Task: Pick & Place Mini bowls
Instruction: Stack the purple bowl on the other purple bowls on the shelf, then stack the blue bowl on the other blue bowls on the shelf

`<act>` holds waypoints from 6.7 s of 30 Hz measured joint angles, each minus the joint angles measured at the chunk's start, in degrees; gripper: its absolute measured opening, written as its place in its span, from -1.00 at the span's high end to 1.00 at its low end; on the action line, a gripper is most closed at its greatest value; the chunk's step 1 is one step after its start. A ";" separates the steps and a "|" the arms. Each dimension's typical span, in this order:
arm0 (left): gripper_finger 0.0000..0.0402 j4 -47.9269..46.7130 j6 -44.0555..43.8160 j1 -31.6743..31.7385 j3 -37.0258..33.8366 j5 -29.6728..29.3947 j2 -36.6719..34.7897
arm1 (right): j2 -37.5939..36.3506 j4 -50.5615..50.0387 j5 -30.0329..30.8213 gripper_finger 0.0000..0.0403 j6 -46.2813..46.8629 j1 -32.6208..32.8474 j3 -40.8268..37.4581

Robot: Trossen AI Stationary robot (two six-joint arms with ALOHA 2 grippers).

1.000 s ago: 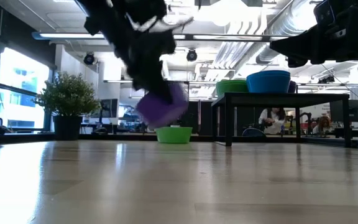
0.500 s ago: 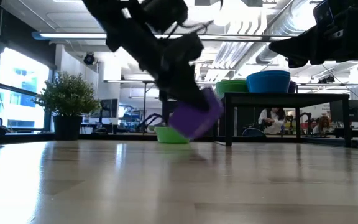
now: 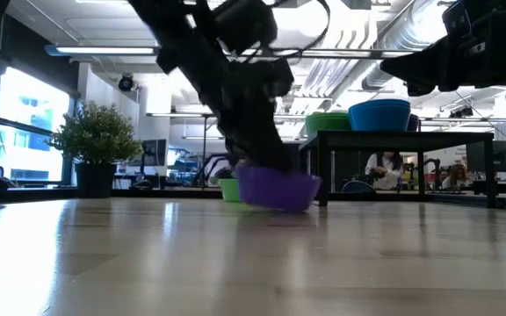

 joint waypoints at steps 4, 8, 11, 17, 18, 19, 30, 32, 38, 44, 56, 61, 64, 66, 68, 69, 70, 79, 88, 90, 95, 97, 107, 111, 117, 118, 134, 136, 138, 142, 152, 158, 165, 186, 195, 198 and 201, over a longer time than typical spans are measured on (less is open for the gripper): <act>0.44 -2.63 2.83 0.00 0.09 0.11 -2.96 | 0.00 -0.14 -0.02 1.00 -0.02 0.00 0.00; 0.38 -4.65 5.91 -0.52 -0.64 -1.12 -3.83 | 0.00 -0.17 -0.02 0.99 -0.01 0.00 0.00; 0.49 -0.43 9.73 -1.28 -3.56 -3.29 -6.95 | 0.00 -0.21 -0.02 0.99 0.47 0.04 0.00; 0.92 18.66 10.87 -0.22 -16.88 -2.23 -12.20 | 0.07 -2.19 -0.01 1.00 3.52 0.04 1.00; 0.96 23.46 10.48 0.21 -19.38 -1.93 -12.87 | 0.13 -3.90 -0.02 1.00 4.26 0.04 1.91; 0.97 27.52 9.52 0.80 -22.42 -1.53 -13.96 | 0.46 -5.72 0.04 1.00 5.20 0.04 2.94; 0.99 67.00 2.93 7.41 -44.99 1.31 -16.29 | 17.30 -18.28 9.31 0.87 13.46 6.03 12.96; 0.99 67.60 2.99 8.42 -46.53 1.24 -16.23 | 21.78 -20.69 10.60 0.79 14.85 6.91 16.25; 0.99 68.68 3.49 10.90 -47.65 1.39 -16.21 | 35.01 -26.61 8.93 0.50 12.25 6.89 26.27; 0.99 67.60 3.41 10.89 -47.64 2.85 -15.69 | 45.51 -36.21 7.44 0.23 5.58 6.33 36.01; 0.99 67.44 3.37 10.89 -47.63 2.99 -15.69 | 61.42 -47.99 5.64 0.15 -10.83 4.81 50.11; 0.99 66.67 3.35 10.89 -47.63 3.02 -15.69 | 65.65 -49.39 5.60 0.35 -13.73 3.88 52.93; 0.99 66.58 3.35 10.89 -47.63 2.87 -15.67 | 66.07 -49.29 5.60 0.53 -14.20 3.69 53.29; 0.99 66.55 3.35 10.89 -47.60 2.78 -15.67 | 66.03 -49.21 5.55 0.69 -14.32 3.69 53.35; 0.99 66.56 3.35 10.89 -47.60 2.78 -15.67 | 65.82 -49.83 5.28 0.86 -14.29 3.69 53.32; 0.99 66.46 3.35 10.89 -47.60 2.77 -15.67 | 65.71 -49.84 5.09 0.92 -14.30 3.72 53.31; 0.99 66.21 3.35 10.89 -47.60 2.75 -15.67 | 65.62 -49.77 4.90 0.96 -14.32 3.83 53.32; 0.99 66.17 3.35 10.89 -47.58 2.71 -15.67 | 57.26 -55.29 -0.19 0.98 -9.29 5.60 53.27; 0.99 66.78 3.35 10.89 -47.58 2.62 -15.67 | 33.52 -67.09 4.49 0.98 -1.45 5.21 53.67; 0.99 66.72 3.35 10.89 -47.58 2.62 -15.67 | 28.97 -72.93 7.84 0.97 0.22 3.16 56.17; 0.99 66.84 3.35 10.89 -47.58 2.54 -15.67 | 24.47 -89.66 15.82 0.99 2.31 -5.57 67.23; 0.99 67.00 3.33 10.89 -47.58 2.56 -15.67 | 24.58 -95.52 16.05 0.99 1.14 -11.47 71.46; 0.99 66.98 3.33 10.89 -47.56 2.60 -15.67 | 28.66 -100.87 1.29 0.99 -11.90 -43.33 73.63; 0.99 66.97 3.31 10.89 -47.54 3.04 -15.67 | 32.16 -100.89 -2.74 0.98 -15.18 -50.08 73.21; 0.99 66.93 3.31 10.89 -47.52 3.21 -15.67 | 37.22 -101.36 -3.70 0.99 -17.13 -54.52 73.09; 0.99 66.93 3.30 10.89 -47.52 3.21 -15.67 | 37.88 -101.78 -3.74 0.98 -17.14 -54.84 73.09; 0.99 66.58 3.31 10.89 -47.52 3.32 -15.67 | 39.79 -102.30 -4.11 0.73 -16.99 -55.66 73.09; 0.99 66.56 3.30 10.89 -47.52 3.32 -15.67 | 39.79 -102.31 -4.09 0.64 -16.81 -55.65 73.09; 0.99 66.56 3.31 10.89 -47.52 3.32 -15.67 | 39.70 -102.35 -3.69 0.56 -16.74 -55.65 73.09; 0.99 66.56 3.31 10.89 -47.52 3.32 -15.67 | 38.47 -102.35 -3.41 0.46 -16.72 -55.65 73.09; 0.99 66.26 3.30 10.87 -47.52 3.78 -15.67 | 28.39 -100.47 -12.33 0.92 -12.39 -54.63 73.09; 0.99 65.07 3.31 10.88 -47.52 3.76 -15.64 | 17.53 -86.56 -18.56 0.91 -10.15 -49.55 61.27; 0.99 63.90 0.67 10.89 -47.52 3.78 -15.64 | 3.76 -60.00 -23.32 0.99 -1.52 -40.07 39.75; 0.99 54.00 3.36 10.86 -47.45 10.40 -25.39 | -7.26 -13.32 -19.10 1.00 7.02 -14.66 6.01; 0.99 36.49 6.79 5.57 -41.42 3.47 -28.45 | -7.25 -6.66 -19.06 0.99 4.87 -9.44 1.94; 0.99 30.71 8.17 3.35 -37.32 3.15 -28.51 | -7.26 -6.20 -19.04 0.99 4.41 -8.83 1.75; 0.99 18.93 7.93 1.13 -32.21 3.30 -28.50 | -7.19 -6.26 -19.04 1.00 4.43 -8.81 1.75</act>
